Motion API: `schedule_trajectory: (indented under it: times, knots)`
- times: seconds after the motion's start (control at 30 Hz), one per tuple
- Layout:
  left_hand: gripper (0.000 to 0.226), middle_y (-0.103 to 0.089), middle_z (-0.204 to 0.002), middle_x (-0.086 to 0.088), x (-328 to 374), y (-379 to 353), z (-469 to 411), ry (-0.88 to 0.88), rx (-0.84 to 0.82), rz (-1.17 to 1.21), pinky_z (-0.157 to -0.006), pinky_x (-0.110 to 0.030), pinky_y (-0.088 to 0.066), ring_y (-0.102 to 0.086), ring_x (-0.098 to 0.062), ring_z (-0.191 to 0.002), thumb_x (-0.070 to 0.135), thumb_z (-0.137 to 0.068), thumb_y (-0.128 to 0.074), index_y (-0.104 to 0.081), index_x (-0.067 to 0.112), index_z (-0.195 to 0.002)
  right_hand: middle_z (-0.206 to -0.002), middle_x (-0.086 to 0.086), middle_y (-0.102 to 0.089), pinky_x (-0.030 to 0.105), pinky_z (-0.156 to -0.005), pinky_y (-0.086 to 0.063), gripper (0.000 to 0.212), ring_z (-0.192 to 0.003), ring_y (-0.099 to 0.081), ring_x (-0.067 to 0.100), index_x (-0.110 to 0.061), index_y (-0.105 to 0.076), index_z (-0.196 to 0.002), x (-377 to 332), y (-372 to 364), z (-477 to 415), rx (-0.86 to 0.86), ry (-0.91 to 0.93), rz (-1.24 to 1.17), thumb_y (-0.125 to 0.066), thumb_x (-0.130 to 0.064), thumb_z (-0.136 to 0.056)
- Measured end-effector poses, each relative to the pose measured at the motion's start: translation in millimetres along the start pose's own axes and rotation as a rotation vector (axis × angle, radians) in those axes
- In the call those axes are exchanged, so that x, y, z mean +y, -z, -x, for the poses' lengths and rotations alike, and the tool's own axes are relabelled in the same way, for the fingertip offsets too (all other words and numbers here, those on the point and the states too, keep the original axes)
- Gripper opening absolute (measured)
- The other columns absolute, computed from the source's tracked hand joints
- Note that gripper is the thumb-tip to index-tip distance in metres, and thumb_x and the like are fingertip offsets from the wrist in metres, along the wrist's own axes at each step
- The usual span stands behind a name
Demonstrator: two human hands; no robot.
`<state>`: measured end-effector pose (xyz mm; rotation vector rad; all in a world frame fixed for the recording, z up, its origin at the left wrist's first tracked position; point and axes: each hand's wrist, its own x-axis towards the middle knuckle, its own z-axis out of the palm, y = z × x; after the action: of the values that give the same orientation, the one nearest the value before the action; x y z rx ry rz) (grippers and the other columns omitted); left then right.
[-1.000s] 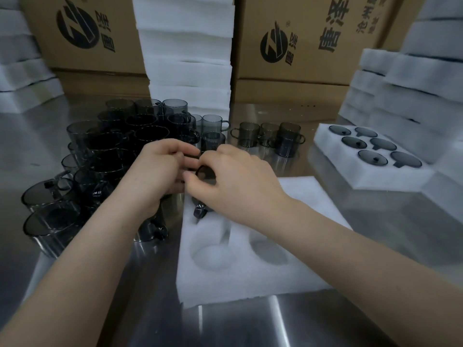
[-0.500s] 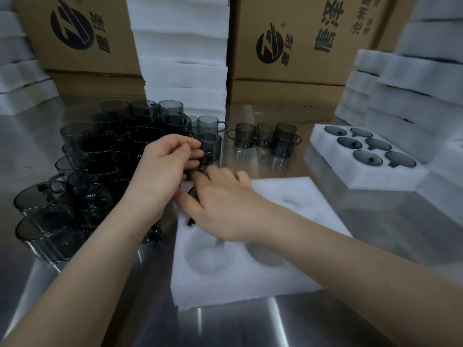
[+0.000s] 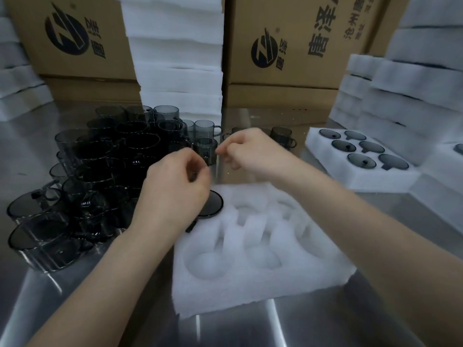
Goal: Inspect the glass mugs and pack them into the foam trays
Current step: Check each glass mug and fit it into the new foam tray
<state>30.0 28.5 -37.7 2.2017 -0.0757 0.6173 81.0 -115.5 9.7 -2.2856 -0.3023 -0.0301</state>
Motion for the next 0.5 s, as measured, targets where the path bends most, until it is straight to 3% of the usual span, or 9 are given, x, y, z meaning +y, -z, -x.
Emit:
schedule_trajectory:
  times: [0.07,0.17,0.2,0.27,0.33,0.4,0.5]
  knots:
    - [0.025,-0.062,-0.074,0.014,0,-2,3,0.032,-0.121,-0.15,-0.063,-0.026,-0.049,-0.058,-0.004,-0.072,0.054,-0.074,-0.062,-0.06,0.029,-0.077,-0.092,-0.011,-0.061,0.021,-0.072,-0.043,0.032,-0.096,-0.054,0.014,-0.023,-0.067,-0.112,4,7,-14,-0.112,0.022,0.172,-0.044,-0.011,-0.094]
    - [0.038,-0.062,-0.075,0.012,1,-2,4,0.051,-0.267,-0.24,-0.067,-0.032,-0.052,-0.057,-0.005,-0.073,0.065,-0.064,-0.062,-0.058,0.03,-0.079,-0.141,-0.007,-0.05,0.015,-0.087,-0.033,0.05,-0.125,-0.049,0.013,-0.026,-0.045,-0.144,10,3,-29,-0.31,0.08,0.413,-0.046,-0.011,-0.096]
    - [0.038,-0.063,-0.075,0.011,0,-1,4,0.049,-0.274,-0.234,-0.066,-0.032,-0.052,-0.057,-0.005,-0.073,0.064,-0.064,-0.063,-0.058,0.03,-0.079,-0.143,-0.009,-0.047,0.015,-0.09,-0.034,0.052,-0.125,-0.049,0.012,-0.027,-0.042,-0.147,10,-1,-32,-0.356,0.1,0.422,-0.048,-0.013,-0.097]
    - [0.036,-0.063,-0.075,0.01,0,-1,3,0.037,-0.284,-0.22,-0.065,-0.031,-0.05,-0.057,-0.005,-0.073,0.061,-0.065,-0.063,-0.058,0.029,-0.08,-0.122,-0.013,-0.052,0.019,-0.09,-0.042,0.052,-0.112,-0.055,0.011,-0.029,-0.043,-0.146,11,-11,-36,-0.402,0.134,0.426,-0.055,-0.018,-0.096]
    - [0.035,-0.063,-0.075,0.009,0,-1,3,0.032,-0.292,-0.202,-0.064,-0.028,-0.049,-0.057,-0.005,-0.073,0.058,-0.064,-0.062,-0.058,0.027,-0.08,-0.103,-0.013,-0.052,0.023,-0.079,-0.049,0.044,-0.101,-0.058,0.014,-0.029,-0.052,-0.138,13,-19,-39,-0.406,0.163,0.476,-0.06,-0.026,-0.095]
    - [0.034,-0.063,-0.075,0.009,0,-1,3,0.032,-0.299,-0.182,-0.062,-0.025,-0.047,-0.058,-0.004,-0.072,0.056,-0.065,-0.063,-0.059,0.027,-0.081,-0.1,-0.009,-0.056,0.02,-0.07,-0.043,0.034,-0.096,-0.055,0.013,-0.025,-0.06,-0.126,17,-25,-42,-0.378,0.215,0.523,-0.062,-0.029,-0.093]
    - [0.031,-0.064,-0.076,0.007,-1,-1,2,0.025,-0.301,-0.173,-0.063,-0.026,-0.048,-0.059,-0.006,-0.073,0.053,-0.068,-0.065,-0.06,0.025,-0.081,-0.101,-0.002,-0.064,0.024,-0.074,-0.041,0.024,-0.093,-0.055,0.014,-0.017,-0.067,-0.112,22,-24,-43,-0.331,0.246,0.508,-0.065,-0.029,-0.091]
